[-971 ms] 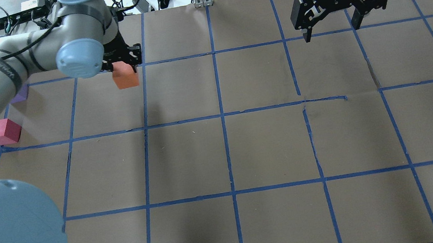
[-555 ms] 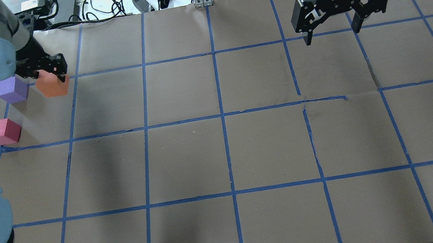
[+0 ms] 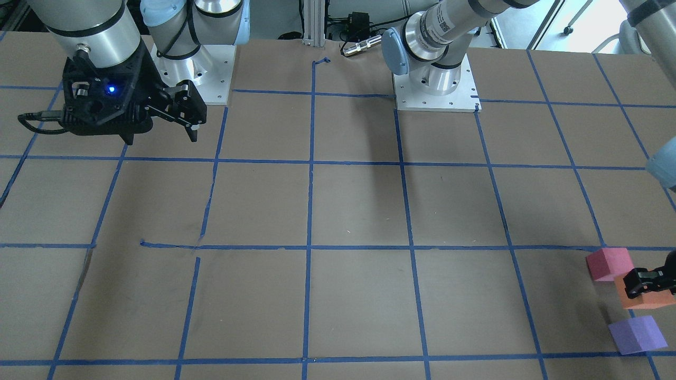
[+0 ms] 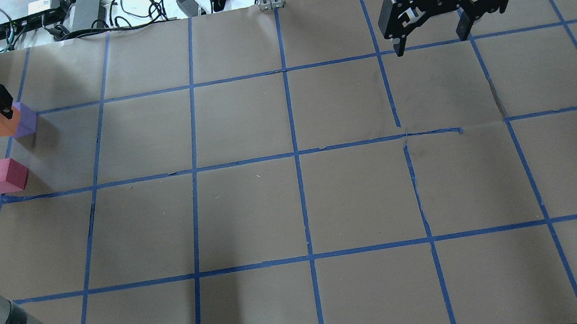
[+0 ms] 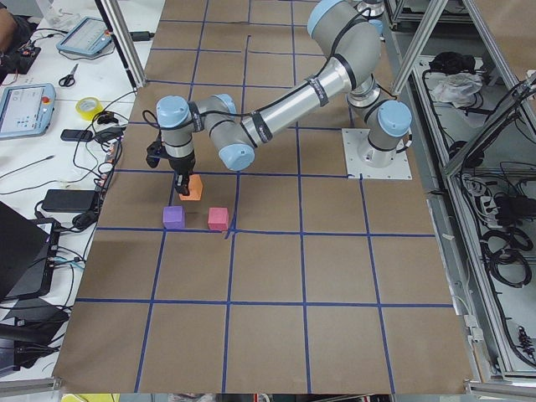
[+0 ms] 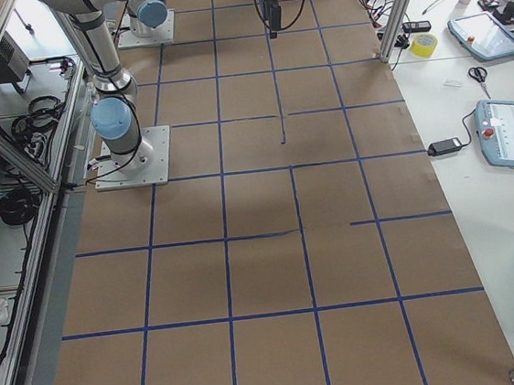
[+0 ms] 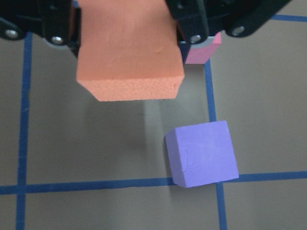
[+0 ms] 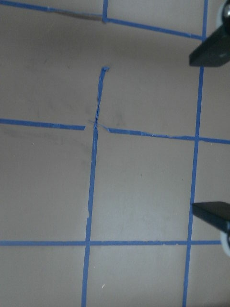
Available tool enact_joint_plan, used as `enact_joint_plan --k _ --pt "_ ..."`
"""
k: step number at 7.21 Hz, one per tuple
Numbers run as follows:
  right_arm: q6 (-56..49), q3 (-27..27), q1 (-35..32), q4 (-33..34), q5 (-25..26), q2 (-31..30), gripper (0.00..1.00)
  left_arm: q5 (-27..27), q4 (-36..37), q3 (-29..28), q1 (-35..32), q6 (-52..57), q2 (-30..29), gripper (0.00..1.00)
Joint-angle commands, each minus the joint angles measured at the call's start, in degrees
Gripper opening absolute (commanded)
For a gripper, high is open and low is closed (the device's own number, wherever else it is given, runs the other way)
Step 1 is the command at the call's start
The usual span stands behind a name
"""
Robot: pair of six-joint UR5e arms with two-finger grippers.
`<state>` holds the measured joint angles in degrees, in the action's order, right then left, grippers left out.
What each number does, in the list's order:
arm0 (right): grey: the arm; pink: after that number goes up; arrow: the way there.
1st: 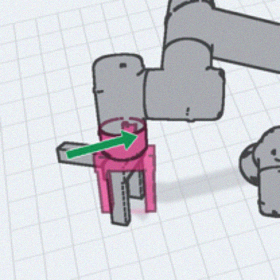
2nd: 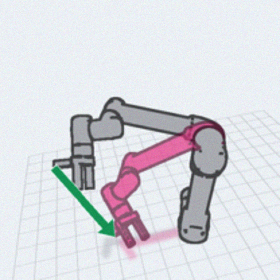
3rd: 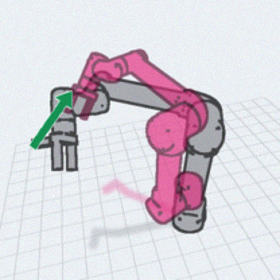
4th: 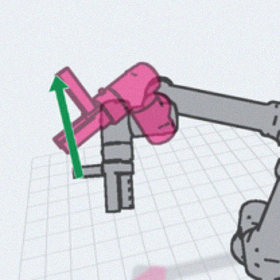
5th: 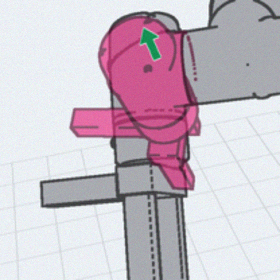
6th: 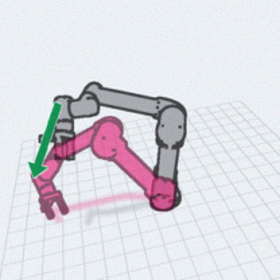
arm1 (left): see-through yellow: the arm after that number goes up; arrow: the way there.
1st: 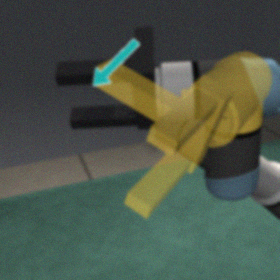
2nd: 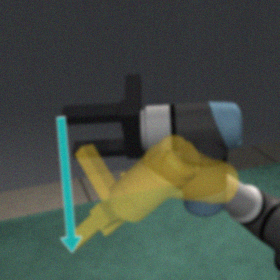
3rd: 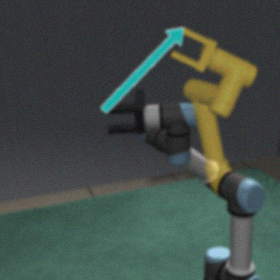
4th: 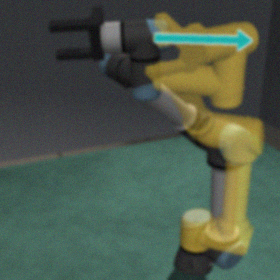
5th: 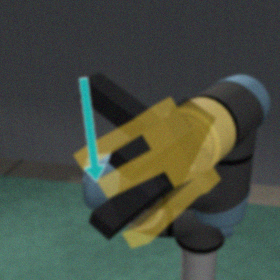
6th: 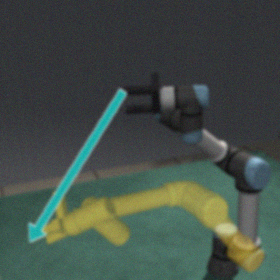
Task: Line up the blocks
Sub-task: 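Place the orange cube between the purple and pink cubes, pushing them aside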
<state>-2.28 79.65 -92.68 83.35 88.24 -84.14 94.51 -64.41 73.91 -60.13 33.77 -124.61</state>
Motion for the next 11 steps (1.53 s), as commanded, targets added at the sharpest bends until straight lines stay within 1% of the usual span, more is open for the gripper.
enact_joint_plan --k 1,2,3,7,11 --pt "-1.4 0.6 0.0 0.5 -2.6 -0.2 1.00 -0.3 0.0 -2.5 1.5 3.0 -3.1 0.00" --pt "-3.1 0.3 0.2 1.1 1.3 -0.5 1.00 -0.3 0.1 -2.6 1.5 3.3 -3.9 0.00" --pt "-3.2 0.6 0.3 4.1 2.3 -0.9 1.00 -0.3 0.2 -2.5 1.6 3.6 -4.3 0.00" --pt "-2.7 0.9 0.4 4.0 3.0 -2.0 1.00 -0.4 0.1 -1.0 1.5 2.4 -5.8 0.00" --pt "-3.7 0.9 0.5 4.8 3.1 -2.3 1.00 -0.4 0.2 -1.0 1.6 0.4 -7.0 0.00"
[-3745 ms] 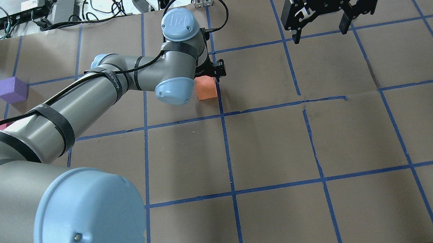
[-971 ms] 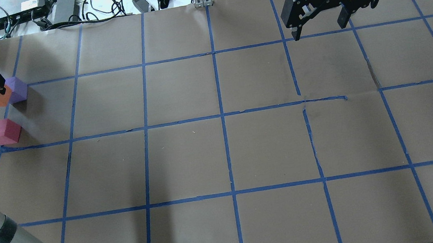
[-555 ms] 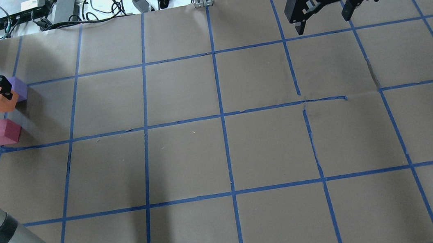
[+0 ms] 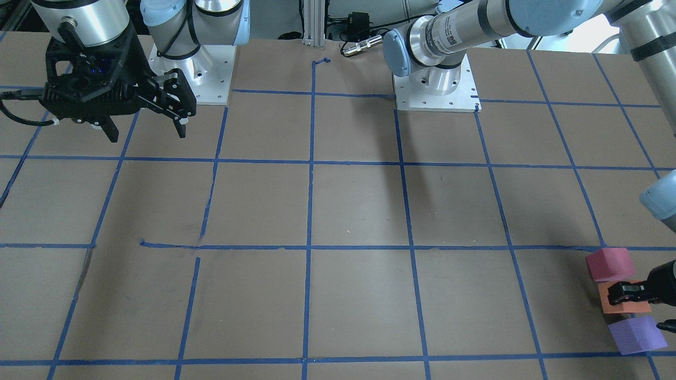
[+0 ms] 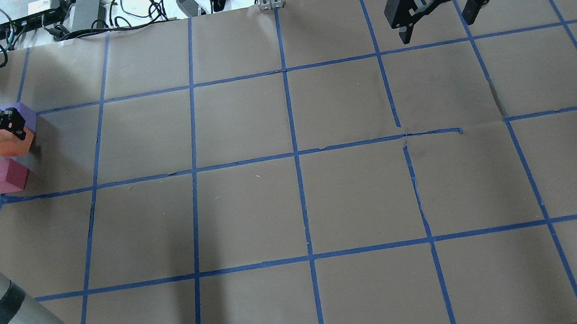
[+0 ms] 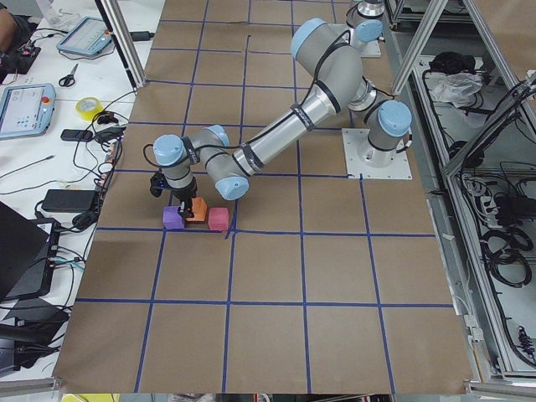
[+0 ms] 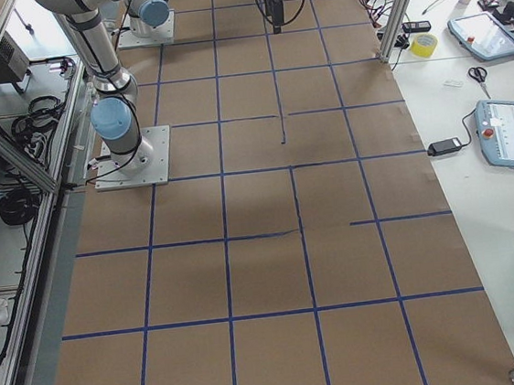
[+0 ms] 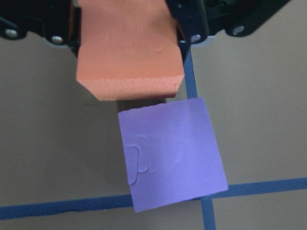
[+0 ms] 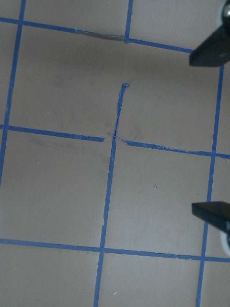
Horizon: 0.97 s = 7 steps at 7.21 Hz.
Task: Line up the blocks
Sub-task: 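Place the orange cube between the purple and pink cubes, pushing them aside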
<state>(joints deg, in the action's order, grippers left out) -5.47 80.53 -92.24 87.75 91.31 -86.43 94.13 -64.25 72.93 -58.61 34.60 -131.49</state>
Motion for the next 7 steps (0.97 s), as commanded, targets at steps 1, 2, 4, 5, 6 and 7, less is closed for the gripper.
enact_joint_plan --k 1,2,4,5,6,7 --pt "-1.5 -0.1 0.5 0.3 0.0 -0.1 1.00 -0.3 0.4 -0.3 0.1 -1.7 -0.3 0.00" --pt "-1.6 0.0 0.9 -0.5 0.1 -0.4 1.00 -1.6 0.5 -0.2 0.3 -1.7 -0.4 0.00" --pt "-1.5 0.2 0.9 -0.6 0.0 -0.9 1.00 -3.2 0.5 -0.3 2.2 -0.6 -0.6 0.00" --pt "-1.0 0.3 0.8 -0.8 0.0 -0.9 1.00 -3.1 0.5 -0.5 2.4 0.7 -1.1 0.00" --pt "-0.7 1.0 0.6 -0.6 -0.1 -1.0 1.00 -3.2 0.5 -0.2 2.4 0.1 -1.1 0.00" --pt "-0.7 1.6 0.7 0.1 -0.1 -1.1 1.00 -3.1 0.5 -0.2 2.4 0.5 -1.2 0.00"
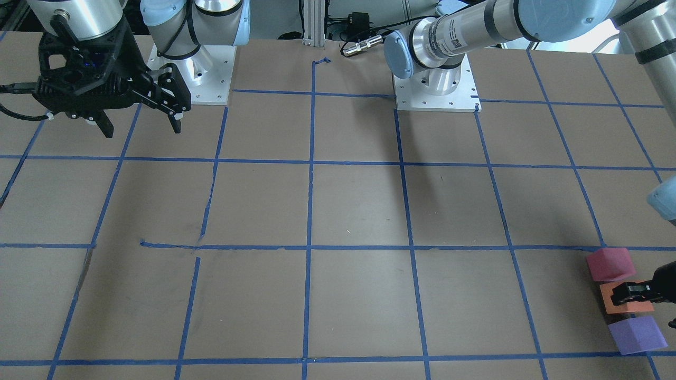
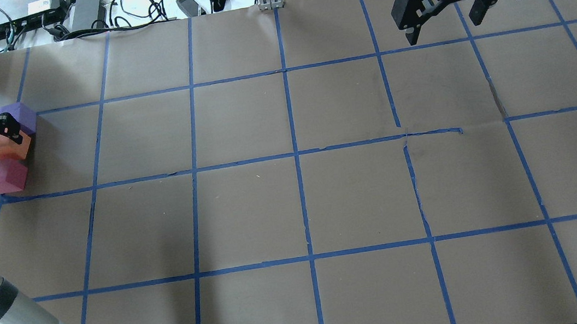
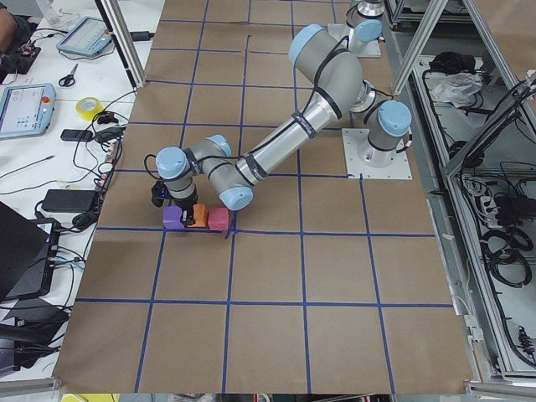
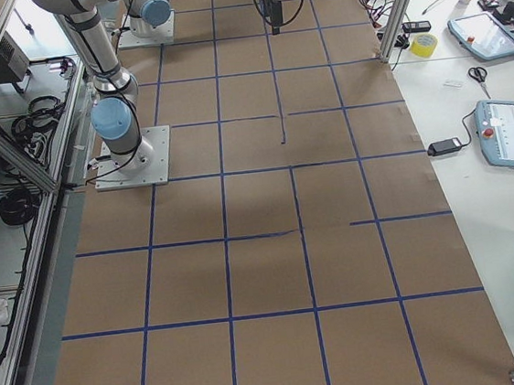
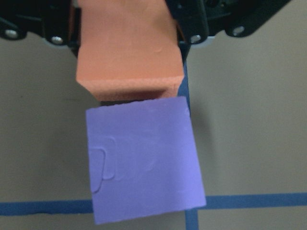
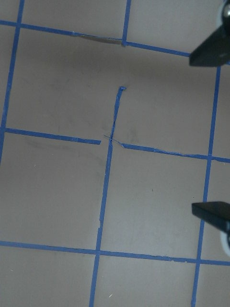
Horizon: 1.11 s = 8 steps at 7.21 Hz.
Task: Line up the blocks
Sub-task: 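Place the orange cube between the purple and pink cubes, pushing them aside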
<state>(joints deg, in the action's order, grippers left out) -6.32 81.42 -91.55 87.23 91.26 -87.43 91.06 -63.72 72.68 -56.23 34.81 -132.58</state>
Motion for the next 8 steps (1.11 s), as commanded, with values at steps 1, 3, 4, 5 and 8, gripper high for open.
enact_joint_plan --k 1,3,4,5,8 --pt "0.2 0.7 0.0 0.7 0.0 -0.1 1.00 -0.1 0.1 0.3 0.1 0.5 -0.1 0.00" --pt "0.2 0.8 -0.2 0.7 0.0 -0.1 1.00 0.0 1.3 0.4 0.1 1.9 -0.7 0.00" --pt "0.2 0.9 -0.1 0.7 0.0 -0.1 1.00 0.2 1.7 0.4 0.1 2.5 -1.2 0.10" --pt "0.2 0.9 -0.2 0.7 0.0 0.0 1.00 0.3 1.8 0.9 0.1 2.1 -1.3 0.97" --pt "0.2 0.9 -0.2 0.5 0.0 -0.1 1.00 0.7 2.0 1.2 0.1 2.0 0.4 1.00"
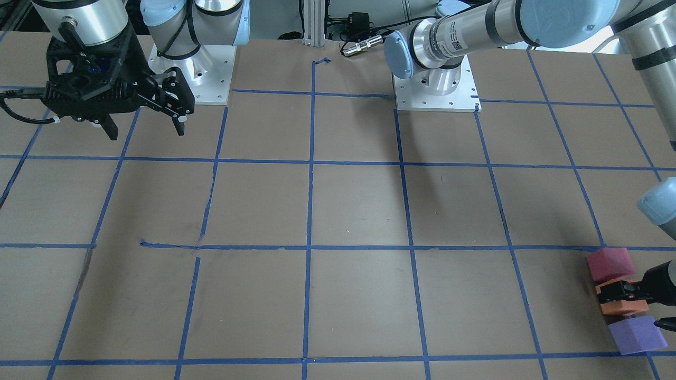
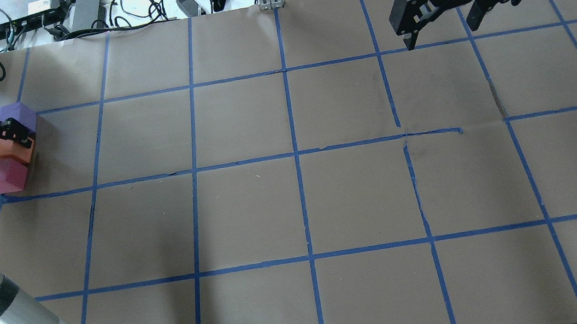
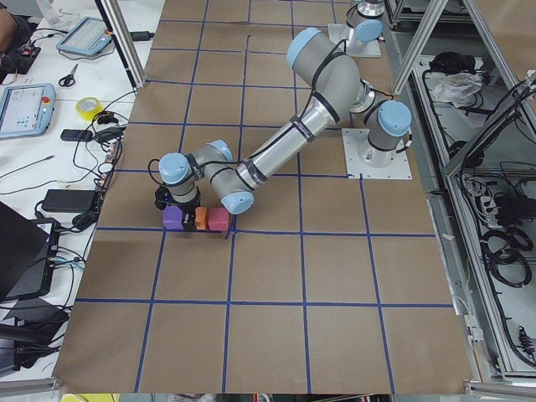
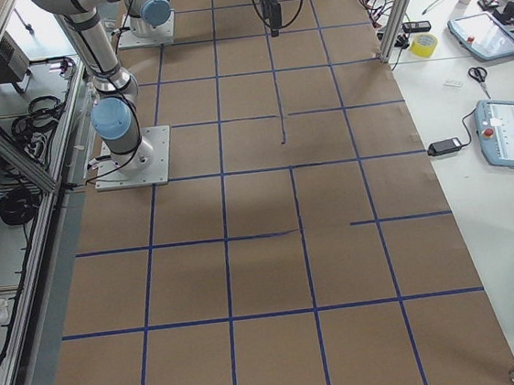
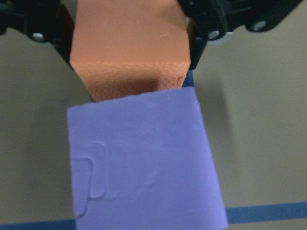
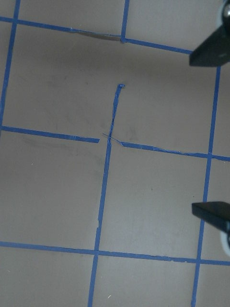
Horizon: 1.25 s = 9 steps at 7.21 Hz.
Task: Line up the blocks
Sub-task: 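Open the left gripper and lift it away from the cubes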
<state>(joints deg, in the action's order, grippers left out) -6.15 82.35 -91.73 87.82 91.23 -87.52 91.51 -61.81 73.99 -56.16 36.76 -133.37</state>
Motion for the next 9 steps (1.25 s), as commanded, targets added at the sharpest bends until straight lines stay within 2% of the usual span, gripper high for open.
enact_joint_plan --k 1,2,4,6,7,8,9 --pt "0.0 0.0 0.0 -0.1 0.1 0.0 1.00 0.7 -0.1 -0.4 0.1 0.3 2.9 1.00" --pt "0.0 0.0 0.0 -0.1 0.1 0.0 1.00 1.4 -1.0 0.3 -0.2 0.3 5.8 1.00" --pt "0.0 0.0 0.0 0.1 0.1 0.0 1.00 1.6 -9.4 3.4 0.0 0.4 15.8 1.00" --pt "-0.1 0.0 0.1 0.1 0.1 0.0 1.00 -0.2 -10.4 12.5 -1.8 -1.3 26.2 1.00" --pt "-0.2 0.0 0.1 0.1 0.1 0.0 1.00 -0.1 -10.4 15.6 -3.5 -4.3 30.7 1.00" --pt "-0.2 0.0 0.1 0.1 0.1 0.0 1.00 0.1 -11.3 15.9 -6.0 -9.3 33.2 1.00" --pt "-0.1 0.0 0.1 0.0 0.1 0.0 1.00 0.1 -17.1 14.2 -10.4 -18.3 34.7 0.98"
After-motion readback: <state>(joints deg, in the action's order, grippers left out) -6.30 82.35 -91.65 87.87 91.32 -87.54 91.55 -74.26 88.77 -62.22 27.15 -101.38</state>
